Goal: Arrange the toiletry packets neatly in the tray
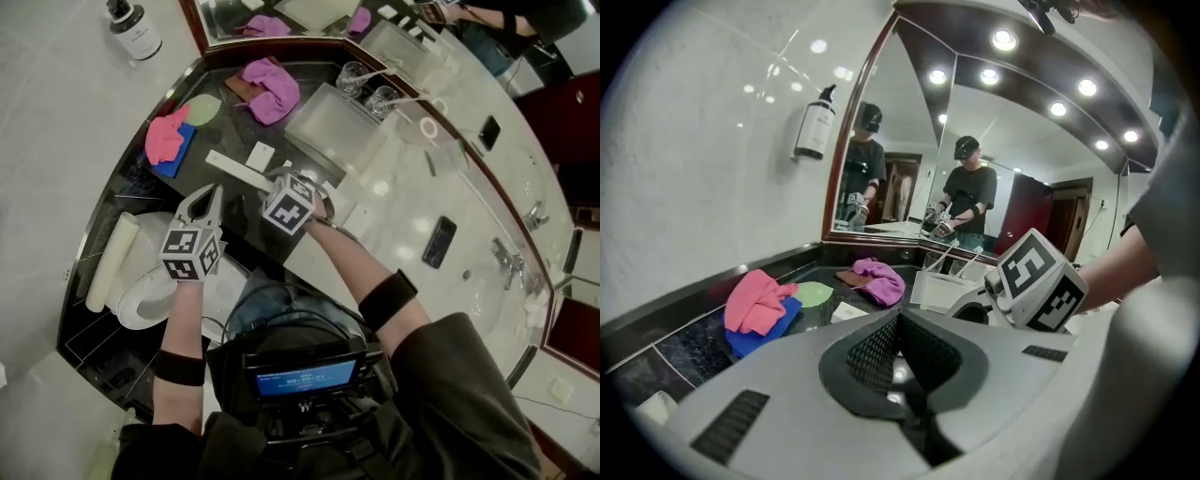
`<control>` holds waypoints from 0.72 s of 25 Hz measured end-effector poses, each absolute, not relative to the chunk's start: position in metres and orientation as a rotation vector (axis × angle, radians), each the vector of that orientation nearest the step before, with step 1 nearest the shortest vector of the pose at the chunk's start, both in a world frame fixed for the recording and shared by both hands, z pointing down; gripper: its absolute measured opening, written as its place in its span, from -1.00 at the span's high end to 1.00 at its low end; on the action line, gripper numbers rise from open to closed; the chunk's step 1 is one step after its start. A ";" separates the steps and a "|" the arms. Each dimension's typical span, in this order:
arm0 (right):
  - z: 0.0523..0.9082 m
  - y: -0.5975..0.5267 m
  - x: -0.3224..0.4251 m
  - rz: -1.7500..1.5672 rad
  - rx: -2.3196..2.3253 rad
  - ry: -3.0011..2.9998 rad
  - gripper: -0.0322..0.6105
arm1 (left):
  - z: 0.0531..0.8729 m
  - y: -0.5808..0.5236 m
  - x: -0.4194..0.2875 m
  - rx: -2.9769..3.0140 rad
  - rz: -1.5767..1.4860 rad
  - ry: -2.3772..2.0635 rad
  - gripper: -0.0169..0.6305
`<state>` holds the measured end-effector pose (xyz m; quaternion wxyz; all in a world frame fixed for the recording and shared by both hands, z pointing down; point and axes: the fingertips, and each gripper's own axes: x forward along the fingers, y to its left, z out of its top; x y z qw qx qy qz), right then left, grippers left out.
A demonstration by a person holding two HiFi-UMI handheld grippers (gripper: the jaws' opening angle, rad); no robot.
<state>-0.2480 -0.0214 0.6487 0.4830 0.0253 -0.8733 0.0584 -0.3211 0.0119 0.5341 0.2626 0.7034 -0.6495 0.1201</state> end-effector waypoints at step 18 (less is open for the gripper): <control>0.702 -0.015 -0.282 0.088 0.001 -2.031 0.35 | 0.563 0.029 -0.357 1.796 0.309 -1.780 0.95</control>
